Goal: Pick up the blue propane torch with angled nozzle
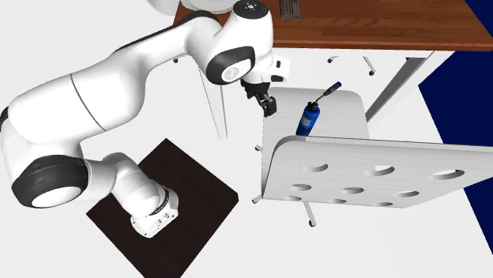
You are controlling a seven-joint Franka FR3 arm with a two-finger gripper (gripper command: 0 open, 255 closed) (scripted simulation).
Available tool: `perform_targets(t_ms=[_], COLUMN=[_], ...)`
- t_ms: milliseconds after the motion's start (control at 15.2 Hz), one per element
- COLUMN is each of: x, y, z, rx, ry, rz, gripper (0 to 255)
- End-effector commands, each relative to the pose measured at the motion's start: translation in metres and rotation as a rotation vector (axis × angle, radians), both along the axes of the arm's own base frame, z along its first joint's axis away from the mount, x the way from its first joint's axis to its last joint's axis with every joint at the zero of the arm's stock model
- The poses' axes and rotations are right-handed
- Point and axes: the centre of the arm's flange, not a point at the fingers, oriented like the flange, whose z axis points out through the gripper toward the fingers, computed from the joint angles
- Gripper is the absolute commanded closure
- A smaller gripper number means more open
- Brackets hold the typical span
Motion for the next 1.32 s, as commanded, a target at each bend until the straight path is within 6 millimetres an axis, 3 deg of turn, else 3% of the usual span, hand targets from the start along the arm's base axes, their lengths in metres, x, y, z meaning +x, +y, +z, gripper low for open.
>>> perform_targets(t_ms=[0, 792, 1254], x=[0.009, 0.052, 0.052], y=[-0.021, -0.138, -0.138], z=[0.009, 0.064, 0.027], rx=[-0.006, -0.033, -0.033], ry=[-0.030, -0.204, -0.204], rz=[-0.019, -0.130, -0.130], gripper=[0, 0, 0])
